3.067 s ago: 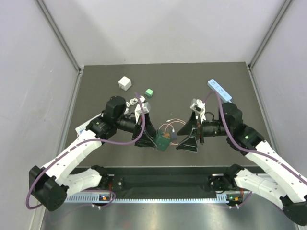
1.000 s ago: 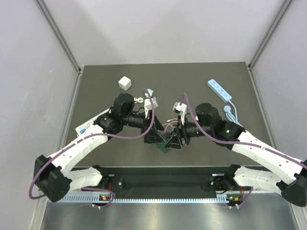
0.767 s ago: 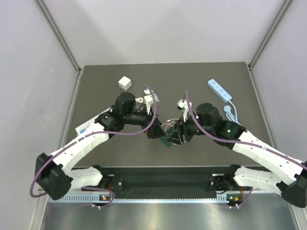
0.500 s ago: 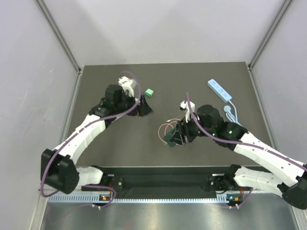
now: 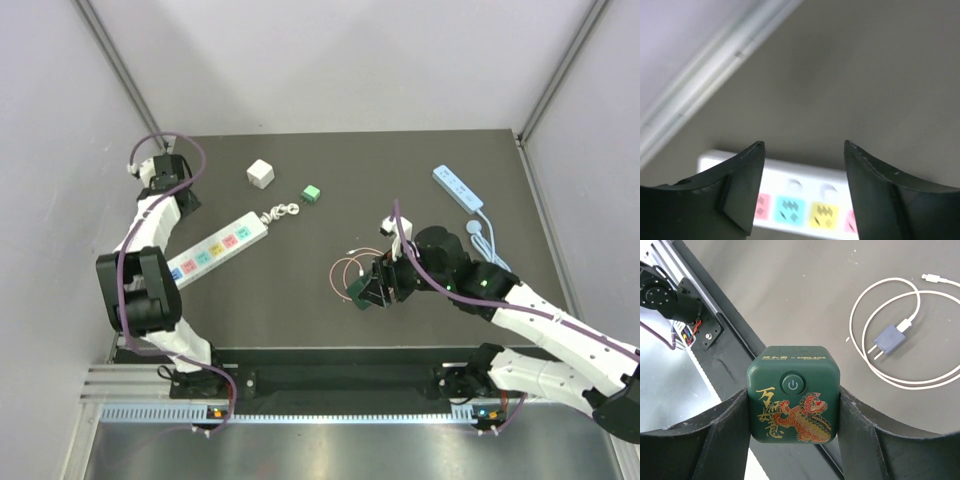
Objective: Insert the plug
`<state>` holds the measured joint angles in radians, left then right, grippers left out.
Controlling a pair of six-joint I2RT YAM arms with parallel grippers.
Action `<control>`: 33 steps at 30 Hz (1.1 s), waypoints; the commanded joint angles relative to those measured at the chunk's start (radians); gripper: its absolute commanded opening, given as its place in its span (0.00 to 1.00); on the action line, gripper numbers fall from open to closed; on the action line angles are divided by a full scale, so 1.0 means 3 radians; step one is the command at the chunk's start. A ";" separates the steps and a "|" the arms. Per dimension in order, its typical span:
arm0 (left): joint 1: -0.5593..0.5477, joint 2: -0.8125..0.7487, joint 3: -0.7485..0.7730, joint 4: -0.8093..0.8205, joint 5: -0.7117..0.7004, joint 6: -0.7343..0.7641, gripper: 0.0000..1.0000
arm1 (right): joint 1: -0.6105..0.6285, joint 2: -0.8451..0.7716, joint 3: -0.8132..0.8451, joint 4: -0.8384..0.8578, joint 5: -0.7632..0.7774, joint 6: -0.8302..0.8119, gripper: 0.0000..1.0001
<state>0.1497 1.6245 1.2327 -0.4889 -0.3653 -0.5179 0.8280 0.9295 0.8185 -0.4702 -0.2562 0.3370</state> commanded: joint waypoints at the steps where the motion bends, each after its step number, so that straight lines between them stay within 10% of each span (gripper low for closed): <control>1: 0.0140 0.0249 0.0278 -0.0012 -0.0786 0.0146 0.68 | -0.0029 -0.0092 0.0053 0.0243 -0.0066 0.0027 0.00; 11: 0.0263 0.1073 0.0498 -0.0308 -0.0523 0.0453 0.31 | -0.0029 -0.0229 0.0048 0.0243 -0.0148 -0.0060 0.00; 20: 0.0064 0.0778 -0.0140 -0.0365 0.0353 0.0147 0.25 | -0.0024 -0.0220 0.0104 0.0278 0.0096 -0.0121 0.00; 33: -0.0361 -0.0117 -0.0898 0.0034 0.0998 -0.0064 0.28 | 0.0072 0.1440 0.1535 0.0370 0.0634 -0.0713 0.00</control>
<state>0.0372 1.6409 0.9600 -0.5335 -0.1253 -0.5182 0.8322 1.2846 1.1549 -0.4435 -0.1017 0.2256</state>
